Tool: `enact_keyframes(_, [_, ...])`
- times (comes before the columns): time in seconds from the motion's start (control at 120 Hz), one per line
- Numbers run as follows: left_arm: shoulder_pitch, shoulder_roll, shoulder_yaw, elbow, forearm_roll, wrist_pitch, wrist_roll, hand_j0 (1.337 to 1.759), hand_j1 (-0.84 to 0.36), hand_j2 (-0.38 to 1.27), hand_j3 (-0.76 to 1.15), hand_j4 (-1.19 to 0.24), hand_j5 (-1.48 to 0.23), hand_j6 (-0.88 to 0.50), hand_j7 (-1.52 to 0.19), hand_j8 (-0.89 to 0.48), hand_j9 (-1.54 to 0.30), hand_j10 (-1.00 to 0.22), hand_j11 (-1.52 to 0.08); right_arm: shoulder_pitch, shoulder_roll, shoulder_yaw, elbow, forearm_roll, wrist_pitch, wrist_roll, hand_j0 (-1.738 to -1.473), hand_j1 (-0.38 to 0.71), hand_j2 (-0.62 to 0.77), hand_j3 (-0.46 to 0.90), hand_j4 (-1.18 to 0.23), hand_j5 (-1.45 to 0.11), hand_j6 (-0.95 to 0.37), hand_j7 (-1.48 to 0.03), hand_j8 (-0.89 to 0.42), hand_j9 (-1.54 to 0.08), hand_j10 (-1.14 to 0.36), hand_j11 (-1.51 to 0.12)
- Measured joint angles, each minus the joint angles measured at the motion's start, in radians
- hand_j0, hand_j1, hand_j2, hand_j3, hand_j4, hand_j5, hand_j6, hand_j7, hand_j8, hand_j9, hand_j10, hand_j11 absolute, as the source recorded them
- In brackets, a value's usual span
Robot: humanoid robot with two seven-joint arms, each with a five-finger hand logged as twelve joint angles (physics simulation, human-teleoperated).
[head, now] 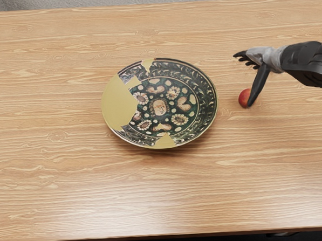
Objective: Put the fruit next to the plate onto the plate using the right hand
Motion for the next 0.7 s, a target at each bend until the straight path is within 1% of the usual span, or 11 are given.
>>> enact_keyframes(0.067, [-0.005,0.0,0.0,0.0,0.0,0.0,0.0,1.658,0.35,0.0,0.0,0.0,0.0,0.0,0.0,0.0,0.0,0.0,0.0,0.013,0.033,-0.065,-0.002,-0.035,-0.129,-0.002,-1.658,-0.32,0.0,0.0,-0.03,-0.03,-0.03,-0.03,-0.03,-0.03,-0.03,-0.03])
enact_keyframes(0.125, [-0.006,0.0,0.0,0.0,0.0,0.0,0.0,1.658,0.35,0.0,0.0,0.0,0.0,0.0,0.0,0.0,0.0,0.0,0.0,0.012,0.072,-0.107,-0.02,-0.052,-0.206,-0.003,-1.658,-0.32,0.0,0.0,-0.03,-0.03,-0.03,-0.03,-0.03,-0.03,-0.03,-0.03])
enact_keyframes(0.167, [-0.006,0.0,0.0,0.0,0.0,0.0,0.0,1.658,0.35,0.0,0.0,0.0,0.0,0.0,0.0,0.0,0.0,0.0,0.0,0.003,0.103,-0.126,-0.04,-0.059,-0.24,-0.003,-1.658,-0.32,0.0,0.0,-0.03,-0.03,-0.03,-0.03,-0.03,-0.03,-0.03,-0.03])
enact_keyframes(0.233, [-0.006,0.0,0.0,0.0,0.0,0.0,0.0,1.658,0.35,0.0,0.0,0.0,0.0,0.0,0.0,0.0,0.0,0.0,0.0,-0.017,0.157,-0.152,-0.093,-0.067,-0.272,-0.004,-1.658,-0.32,0.0,0.0,-0.03,-0.03,-0.03,-0.03,-0.03,-0.03,-0.03,-0.03])
enact_keyframes(0.3, [-0.006,0.0,0.0,0.0,0.0,0.0,0.0,1.658,0.35,0.0,0.0,0.0,0.0,0.0,0.0,0.0,0.0,0.0,0.0,-0.031,0.191,-0.176,-0.132,-0.072,-0.306,-0.004,-1.658,-0.32,0.0,0.0,-0.03,-0.03,-0.03,-0.03,-0.03,-0.03,-0.03,-0.03])
enact_keyframes(0.508, [-0.006,0.0,0.0,0.0,0.0,0.0,0.0,1.658,0.35,0.0,0.0,0.0,0.0,0.0,0.0,0.0,0.0,0.0,0.0,-0.051,0.219,-0.214,-0.188,-0.08,-0.403,-0.004,-1.658,-0.31,0.0,0.0,-0.03,-0.04,-0.03,-0.04,-0.03,-0.04,-0.03,-0.04])
enact_keyframes(0.7, [-0.006,0.0,0.0,0.0,0.0,0.0,0.0,1.658,0.35,0.0,0.0,0.0,0.0,0.0,0.0,0.0,0.0,0.0,0.0,-0.075,0.226,-0.217,-0.207,-0.079,-0.441,-0.004,-1.658,-0.19,-0.03,0.0,-0.14,-0.18,-0.14,-0.17,-0.14,-0.18,-0.14,-0.17])
